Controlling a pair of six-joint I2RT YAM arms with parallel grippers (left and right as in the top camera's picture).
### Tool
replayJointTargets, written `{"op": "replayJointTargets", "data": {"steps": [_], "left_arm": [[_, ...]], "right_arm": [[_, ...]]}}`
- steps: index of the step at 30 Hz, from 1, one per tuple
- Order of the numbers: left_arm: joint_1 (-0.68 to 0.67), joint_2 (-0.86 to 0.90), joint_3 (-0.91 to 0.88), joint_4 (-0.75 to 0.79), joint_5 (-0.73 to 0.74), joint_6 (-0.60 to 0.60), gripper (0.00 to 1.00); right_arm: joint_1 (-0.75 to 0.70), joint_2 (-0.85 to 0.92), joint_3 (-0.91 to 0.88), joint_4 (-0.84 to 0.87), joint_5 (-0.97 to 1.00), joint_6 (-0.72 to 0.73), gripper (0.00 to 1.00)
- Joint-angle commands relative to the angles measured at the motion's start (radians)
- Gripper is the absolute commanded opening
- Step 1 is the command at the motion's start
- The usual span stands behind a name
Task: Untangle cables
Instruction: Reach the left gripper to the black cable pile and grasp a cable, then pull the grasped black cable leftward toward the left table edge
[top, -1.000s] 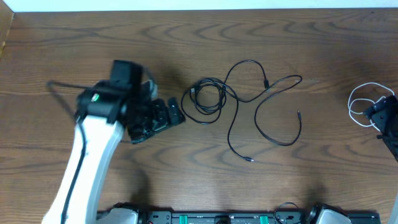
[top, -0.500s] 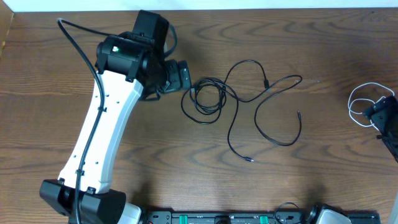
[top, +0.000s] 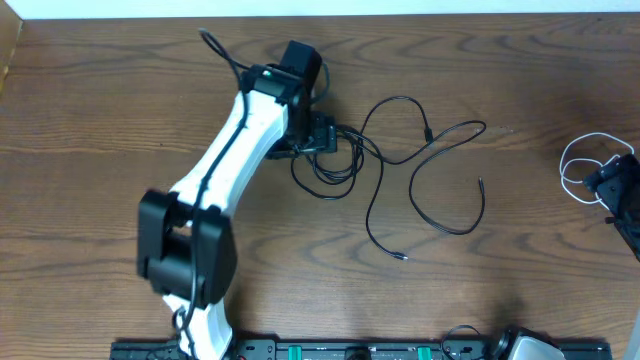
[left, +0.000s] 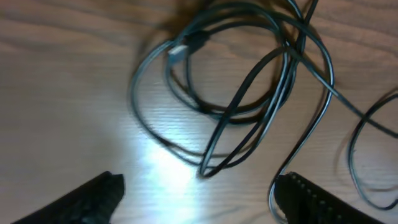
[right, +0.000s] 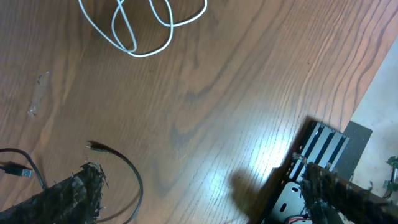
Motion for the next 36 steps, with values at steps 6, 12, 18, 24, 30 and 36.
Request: {"op": "replayJointTargets", "data": {"steps": [6, 12, 18, 24, 30, 36], "left_arm": [[-0.001, 0.123, -0.001, 0.023, 0.126, 0.013, 0.53], [-0.001, 0.119, 0.0, 0.022, 0.124, 0.066, 0.25], [-0.001, 0.115, 0.027, -0.016, 0.122, 0.077, 0.08], [-0.001, 0.041, 0.127, -0.107, 0.122, 0.099, 0.08], [-0.001, -0.158, 0.165, -0.072, 0.122, 0.098, 0.08], [-0.001, -0.422, 0.165, 0.018, 0.092, 0.098, 0.07]], "right_arm": [[-0.005, 0.003, -0.002, -0.002, 0.009, 0.015, 0.99], [-0.005, 0.003, -0.002, -0.002, 0.009, 0.015, 0.99], [-0.005, 0.003, -0.002, -0.002, 0.009, 0.015, 0.99], [-0.005, 0.003, -0.002, -0.002, 0.009, 0.015, 0.99], [-0.005, 0.003, -0.002, -0.002, 0.009, 0.015, 0.99], [-0.005, 0.003, -0.002, -0.002, 0.009, 0.015, 0.99]]}}
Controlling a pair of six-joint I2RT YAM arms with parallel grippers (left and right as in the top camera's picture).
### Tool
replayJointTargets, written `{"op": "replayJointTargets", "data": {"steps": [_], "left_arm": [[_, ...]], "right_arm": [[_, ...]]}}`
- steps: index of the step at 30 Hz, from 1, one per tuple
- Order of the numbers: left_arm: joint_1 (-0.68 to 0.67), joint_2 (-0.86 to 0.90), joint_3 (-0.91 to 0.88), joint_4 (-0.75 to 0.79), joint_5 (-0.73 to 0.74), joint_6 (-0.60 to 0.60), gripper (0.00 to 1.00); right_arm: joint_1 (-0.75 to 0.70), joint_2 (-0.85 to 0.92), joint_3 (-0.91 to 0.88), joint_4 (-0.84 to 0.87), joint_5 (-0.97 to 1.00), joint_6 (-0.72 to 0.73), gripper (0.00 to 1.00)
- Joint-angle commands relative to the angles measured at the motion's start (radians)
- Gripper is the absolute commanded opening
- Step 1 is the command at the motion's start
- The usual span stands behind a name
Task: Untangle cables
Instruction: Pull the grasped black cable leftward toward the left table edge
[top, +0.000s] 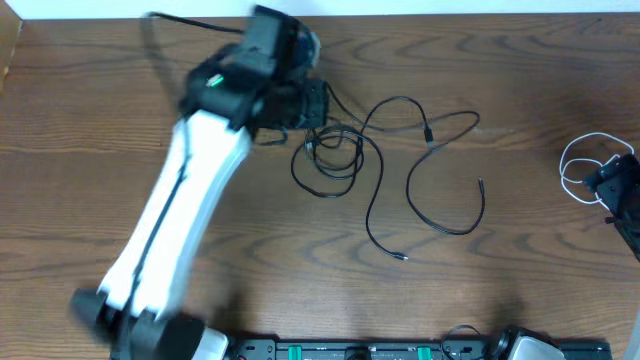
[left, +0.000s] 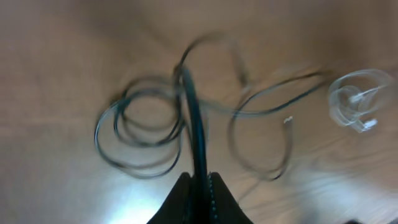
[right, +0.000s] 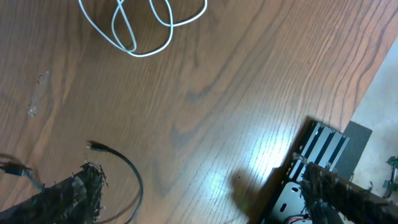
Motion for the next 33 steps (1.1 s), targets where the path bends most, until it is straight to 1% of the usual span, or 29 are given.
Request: {"op": "replayJointTargets", "data": {"steps": [1, 4, 9, 10, 16, 23, 25, 26, 27, 28, 29, 33], "left_arm": [[0.0, -0.146, 0.019, 0.025, -0.043, 0.017, 0.07], [0.0, -0.254, 0.019, 0.034, -0.153, 0.0, 0.07], [0.0, -0.41, 0.018, 0.03, -0.347, -0.079, 0.08], [0.0, -0.462, 0.018, 0.03, -0.417, -0.103, 0.07], [0.0, -0.583, 0.018, 0.015, -0.566, -0.124, 0.08], [0.0, -0.614, 0.018, -0.059, -0.578, -0.133, 0.07], [0.001, -0.603, 0.018, -0.101, -0.649, -0.2, 0.07], [0.001, -0.597, 0.018, -0.129, -0.712, -0.252, 0.07], [0.001, -0.585, 0.018, -0.171, -0.809, -0.314, 0.07], [0.001, -0.578, 0.018, -0.191, -0.85, -0.338, 0.07], [0.001, -0.57, 0.018, -0.206, -0.87, -0.351, 0.07], [0.001, -0.545, 0.018, -0.219, -0.871, -0.351, 0.08]], "right_arm": [[-0.005, 0.002, -0.002, -0.001, 0.009, 0.015, 0.99], [-0.005, 0.002, -0.002, -0.001, 0.009, 0.015, 0.99], [-0.005, 0.002, -0.002, -0.001, 0.009, 0.015, 0.99], [-0.005, 0.002, -0.002, -0.001, 0.009, 0.015, 0.99], [-0.005, 0.002, -0.002, -0.001, 0.009, 0.015, 0.99], [-0.005, 0.002, -0.002, -0.001, 0.009, 0.015, 0.99], [-0.005, 0.002, -0.002, -0.001, 0.009, 0.015, 0.99], [-0.005, 0.002, -0.002, -0.001, 0.009, 0.015, 0.99], [-0.005, 0.002, -0.002, -0.001, 0.009, 0.015, 0.99], [-0.005, 0.002, -0.002, -0.001, 0.009, 0.015, 0.99], [-0.005, 0.002, -0.002, -0.001, 0.009, 0.015, 0.99], [-0.005, 0.002, -0.002, -0.001, 0.009, 0.015, 0.99]]}}
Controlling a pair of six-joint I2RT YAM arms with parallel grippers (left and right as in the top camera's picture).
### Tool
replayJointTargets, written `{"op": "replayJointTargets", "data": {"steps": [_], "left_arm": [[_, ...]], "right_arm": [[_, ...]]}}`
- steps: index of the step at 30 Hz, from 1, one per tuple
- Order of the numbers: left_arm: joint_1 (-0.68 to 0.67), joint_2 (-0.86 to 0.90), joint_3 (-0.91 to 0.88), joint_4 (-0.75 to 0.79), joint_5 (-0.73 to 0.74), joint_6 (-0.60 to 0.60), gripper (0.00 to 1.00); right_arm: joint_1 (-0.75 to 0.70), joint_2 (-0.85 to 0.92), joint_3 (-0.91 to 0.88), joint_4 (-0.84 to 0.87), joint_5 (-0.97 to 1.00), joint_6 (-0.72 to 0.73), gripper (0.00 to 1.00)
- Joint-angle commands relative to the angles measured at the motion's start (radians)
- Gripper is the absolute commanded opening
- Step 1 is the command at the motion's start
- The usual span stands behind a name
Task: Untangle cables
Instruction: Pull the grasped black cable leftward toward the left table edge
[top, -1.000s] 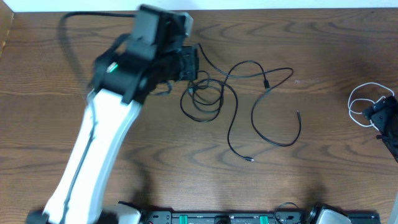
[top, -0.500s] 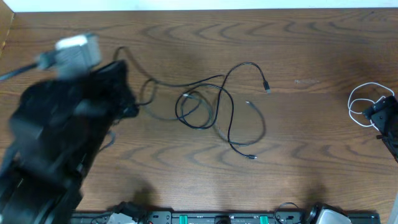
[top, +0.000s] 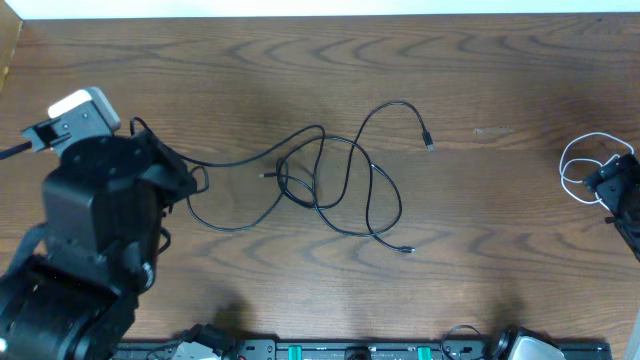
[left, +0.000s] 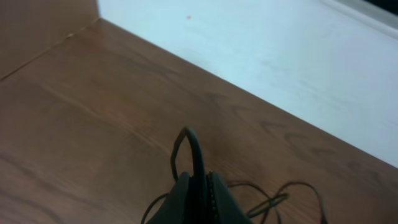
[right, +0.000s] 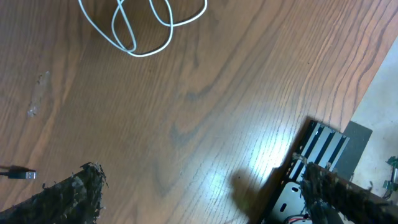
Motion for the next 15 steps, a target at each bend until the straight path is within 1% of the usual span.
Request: {"op": "replayJointTargets", "data": {"steps": [1, 3, 5, 7, 13, 15], "left_arm": [[0.0, 0.021, 0.009, -0.01, -0.096, -0.057, 0.08], [0.001, 0.031, 0.009, -0.012, -0.127, -0.057, 0.08], [0.017, 0.04, 0.009, -0.009, -0.251, -0.059, 0.08], [0.062, 0.045, 0.009, -0.001, -0.335, -0.083, 0.08], [0.29, 0.065, 0.009, 0.008, -0.33, -0.13, 0.08], [0.388, 0.077, 0.009, 0.01, -0.268, -0.132, 0.08]], "right_arm": [[-0.005, 0.002, -0.002, -0.002, 0.009, 0.015, 0.99], [-0.005, 0.002, -0.002, -0.002, 0.009, 0.015, 0.99], [-0.005, 0.002, -0.002, -0.002, 0.009, 0.015, 0.99], [-0.005, 0.002, -0.002, -0.002, 0.009, 0.015, 0.99], [-0.005, 0.002, -0.002, -0.002, 0.009, 0.015, 0.99], [-0.005, 0.002, -0.002, -0.002, 0.009, 0.015, 0.99]]}}
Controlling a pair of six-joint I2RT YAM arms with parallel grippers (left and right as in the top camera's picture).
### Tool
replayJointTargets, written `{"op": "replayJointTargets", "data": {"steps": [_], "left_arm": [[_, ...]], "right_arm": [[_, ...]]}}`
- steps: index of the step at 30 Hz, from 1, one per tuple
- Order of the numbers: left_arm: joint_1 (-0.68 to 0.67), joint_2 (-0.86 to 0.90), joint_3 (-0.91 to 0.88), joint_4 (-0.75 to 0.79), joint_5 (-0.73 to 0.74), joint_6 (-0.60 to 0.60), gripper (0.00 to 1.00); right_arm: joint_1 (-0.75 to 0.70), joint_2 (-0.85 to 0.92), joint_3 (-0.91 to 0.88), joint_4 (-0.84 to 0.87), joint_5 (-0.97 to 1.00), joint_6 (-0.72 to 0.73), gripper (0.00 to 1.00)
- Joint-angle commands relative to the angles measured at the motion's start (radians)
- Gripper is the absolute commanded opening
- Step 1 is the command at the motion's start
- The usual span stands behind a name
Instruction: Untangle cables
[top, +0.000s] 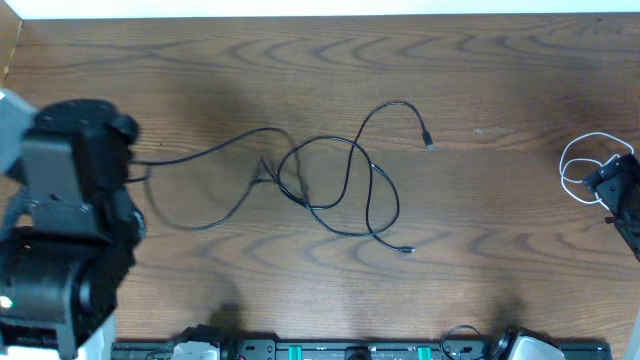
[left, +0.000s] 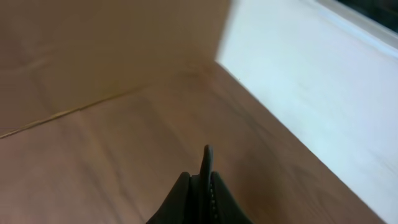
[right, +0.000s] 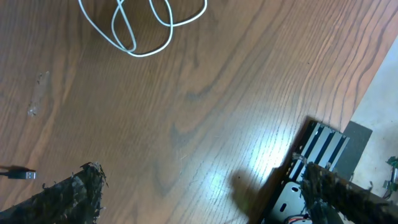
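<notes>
A tangle of thin black cables lies at the middle of the wooden table, with a strand running left to my left arm at the table's left edge. My left gripper is shut on a black cable that sticks up between its fingers. A white cable lies coiled at the far right; in the right wrist view the white cable shows at the top. My right gripper stands open over bare wood beside it, holding nothing.
A black USB plug shows at the left edge of the right wrist view. A rail with sockets runs along the table's front edge. The white wall borders the table's far side.
My left arm has moved further left with the cable in its gripper, and the strand from the tangle now stretches longer across the table. The right arm is unchanged.
My left gripper stood open over the black tangle at the table's upper middle. Then it was shut on a black cable there. Then it was far left with the cable, the tangle drawn out leftward, and now further left. The right gripper stayed by the white cable.
</notes>
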Motion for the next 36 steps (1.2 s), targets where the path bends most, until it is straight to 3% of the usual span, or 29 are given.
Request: {"op": "replayJointTargets", "data": {"steps": [1, 7, 10, 20, 21, 26, 29, 36], "left_arm": [[0.165, 0.023, 0.009, 0.001, 0.043, -0.038, 0.08], [0.47, 0.117, 0.009, 0.004, 0.323, -0.053, 0.08], [0.557, 0.177, 0.009, -0.008, 0.45, -0.052, 0.08], [0.599, 0.377, 0.009, -0.13, 0.507, -0.052, 0.13], [0.599, 0.398, 0.009, -0.138, 0.513, -0.052, 0.17], [0.599, 0.486, 0.008, -0.14, 0.593, -0.027, 0.7], [0.599, 0.554, 0.008, -0.138, 0.724, 0.132, 0.78], [0.576, 0.633, 0.005, -0.204, 1.059, 0.417, 0.78]], "right_arm": [[-0.005, 0.002, -0.002, -0.001, 0.009, 0.015, 0.99], [-0.005, 0.002, -0.002, -0.001, 0.009, 0.015, 0.99], [-0.005, 0.002, -0.002, -0.001, 0.009, 0.015, 0.99], [-0.005, 0.002, -0.002, -0.001, 0.009, 0.015, 0.99], [-0.005, 0.002, -0.002, -0.001, 0.009, 0.015, 0.99], [-0.005, 0.002, -0.002, -0.001, 0.009, 0.015, 0.99], [-0.005, 0.002, -0.002, -0.001, 0.009, 0.015, 0.99], [-0.005, 0.002, -0.002, -0.001, 0.009, 0.015, 0.99]]}}
